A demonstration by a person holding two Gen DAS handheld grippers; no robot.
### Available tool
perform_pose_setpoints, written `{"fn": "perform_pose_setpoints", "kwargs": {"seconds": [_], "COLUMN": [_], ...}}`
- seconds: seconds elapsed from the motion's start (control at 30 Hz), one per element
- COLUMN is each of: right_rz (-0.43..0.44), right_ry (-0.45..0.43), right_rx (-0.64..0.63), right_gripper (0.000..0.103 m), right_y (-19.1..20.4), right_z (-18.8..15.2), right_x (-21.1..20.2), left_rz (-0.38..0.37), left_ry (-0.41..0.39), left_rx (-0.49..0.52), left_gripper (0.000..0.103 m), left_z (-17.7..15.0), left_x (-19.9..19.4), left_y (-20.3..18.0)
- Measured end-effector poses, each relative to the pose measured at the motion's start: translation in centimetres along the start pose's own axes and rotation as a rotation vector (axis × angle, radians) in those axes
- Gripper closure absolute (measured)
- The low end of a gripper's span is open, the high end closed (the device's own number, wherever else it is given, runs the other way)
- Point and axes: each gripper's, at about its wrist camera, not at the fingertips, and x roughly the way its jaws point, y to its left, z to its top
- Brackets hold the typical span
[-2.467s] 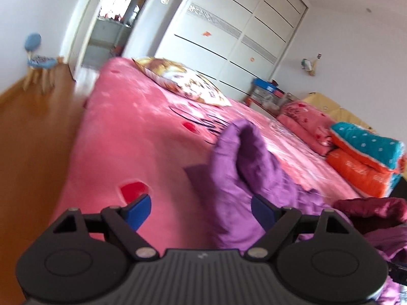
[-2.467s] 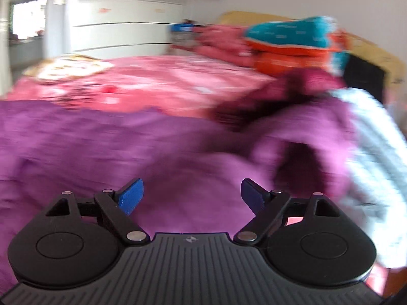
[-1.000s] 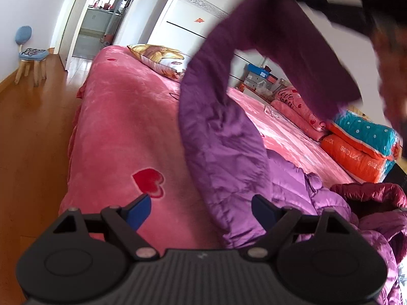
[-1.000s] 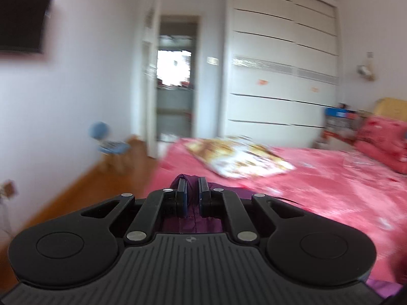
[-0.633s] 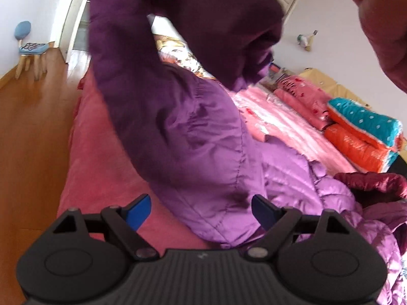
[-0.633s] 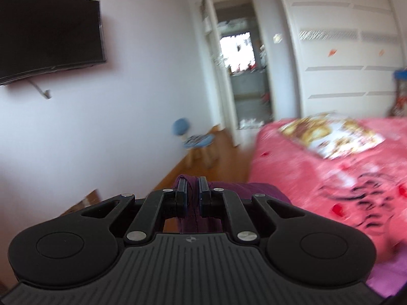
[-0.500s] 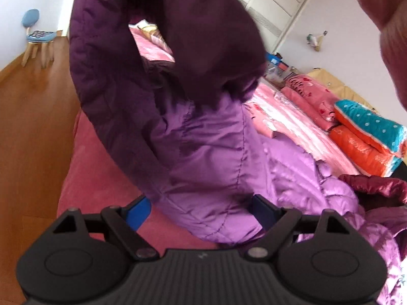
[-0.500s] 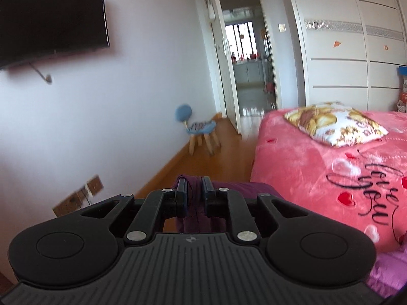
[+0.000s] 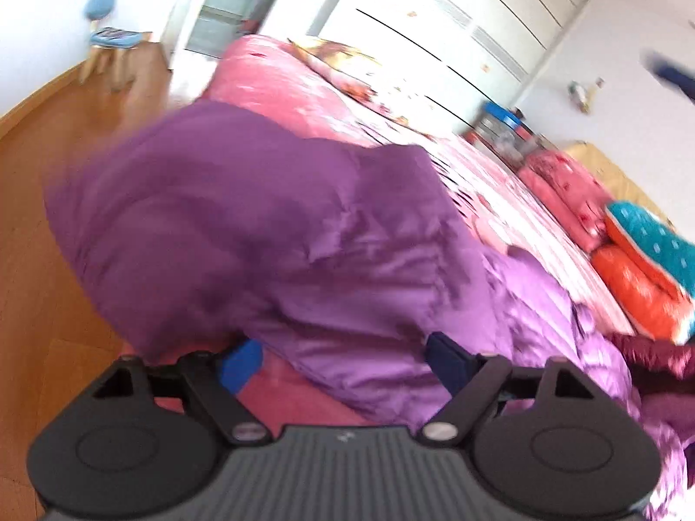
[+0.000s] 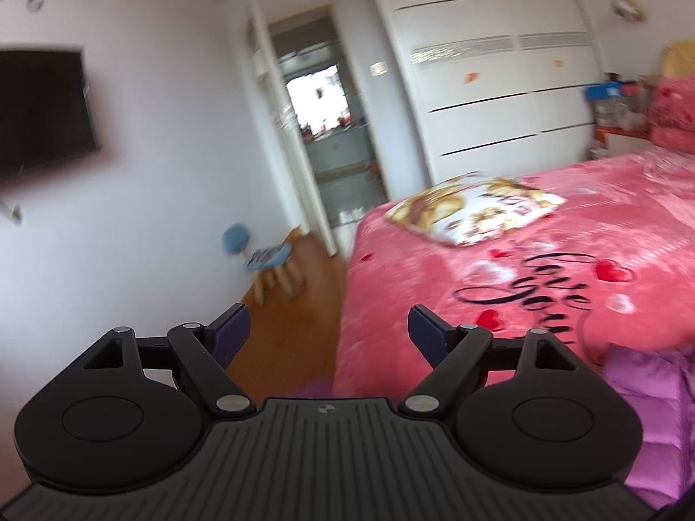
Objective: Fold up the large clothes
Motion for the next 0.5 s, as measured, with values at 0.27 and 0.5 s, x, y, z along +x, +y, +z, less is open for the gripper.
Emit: {"fn": "perform_pose_setpoints", "kwargs": {"seconds": [0.27,0.5], "right_rz": [-0.238,-0.537], "right_ry": [-0.111,-0.114], "right_rx": [0.182,0.303], "right_gripper": [0.002,0.002], "right_y": [-5.8,-9.7], "right_z": [-3.8,-12.4], "right_x": [-12.1,-22.4], "left_rz": [0.081,-0.085], "left_ry": [-0.045,0.005], "left_rx": [-0.085,-0.05], "left_gripper": [0.021,0.021], "left_z": [0.0,-1.3], "left_x": [-1.1,-3.6], "left_y": [0.7,-0.3]}}
